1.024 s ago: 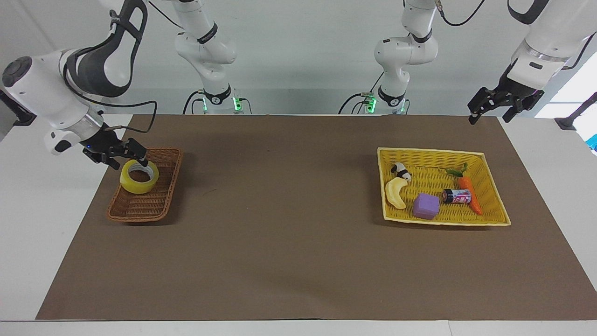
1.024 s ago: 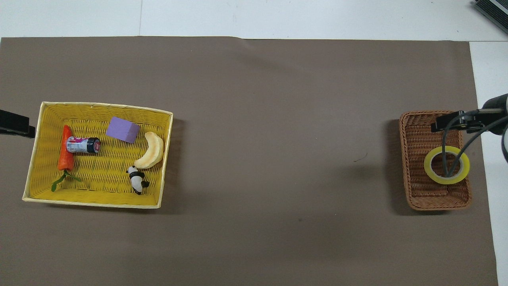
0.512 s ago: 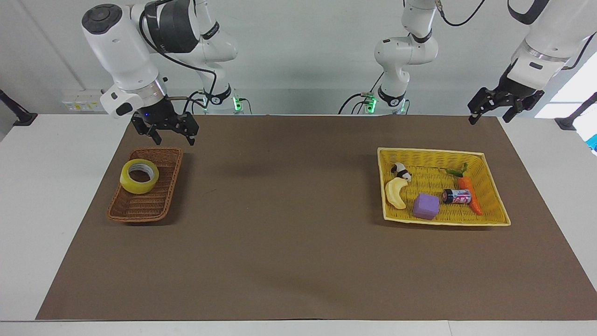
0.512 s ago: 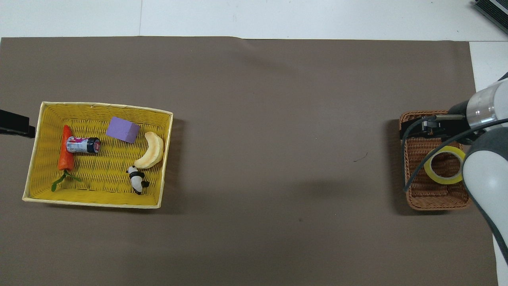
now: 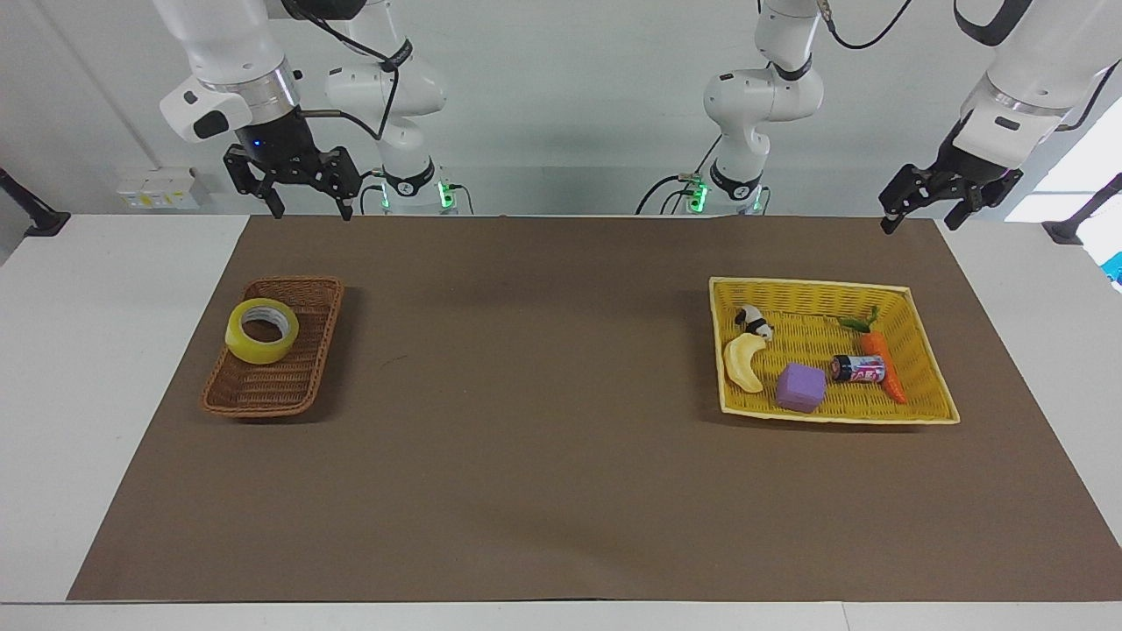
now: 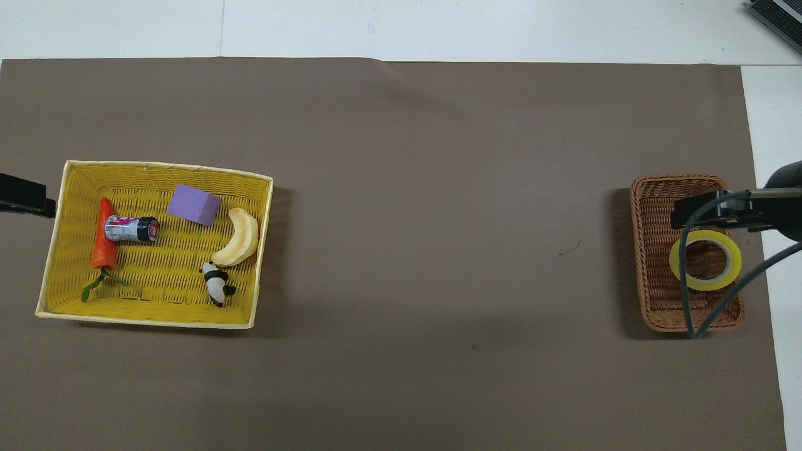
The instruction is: Move tape to another basket
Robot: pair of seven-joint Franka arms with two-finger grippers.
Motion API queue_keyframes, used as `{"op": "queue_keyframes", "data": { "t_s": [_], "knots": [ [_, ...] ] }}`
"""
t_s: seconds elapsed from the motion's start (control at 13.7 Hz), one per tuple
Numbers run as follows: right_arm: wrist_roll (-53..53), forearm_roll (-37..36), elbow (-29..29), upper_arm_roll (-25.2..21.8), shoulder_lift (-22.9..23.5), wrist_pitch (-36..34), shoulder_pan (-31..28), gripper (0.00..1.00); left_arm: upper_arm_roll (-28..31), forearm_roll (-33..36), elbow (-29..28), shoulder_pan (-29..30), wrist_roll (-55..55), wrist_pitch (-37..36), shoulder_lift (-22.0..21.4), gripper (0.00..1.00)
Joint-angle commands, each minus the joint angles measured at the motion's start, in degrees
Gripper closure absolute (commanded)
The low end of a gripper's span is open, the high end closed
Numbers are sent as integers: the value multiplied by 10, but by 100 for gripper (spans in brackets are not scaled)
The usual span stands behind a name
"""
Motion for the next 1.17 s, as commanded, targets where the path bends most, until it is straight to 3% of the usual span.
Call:
{"op": "queue_keyframes", "data": {
  "t_s": [0.0,0.22,0.44,1.1],
  "knots": [
    [0,12,7,-3,6,-5,-6,0,4,5,4,-4,-1,-11,-2,0],
    [-15,2,9,-7,5,-6,-13,0,4,4,4,-4,-1,-11,-2,0],
    [-47,-23,49,-7,8,-58,-17,0,4,5,4,-4,-1,-11,-2,0],
    [-49,-14,28,-7,-6,-34,-15,0,4,5,4,-4,-1,-11,-2,0]
  ]
}}
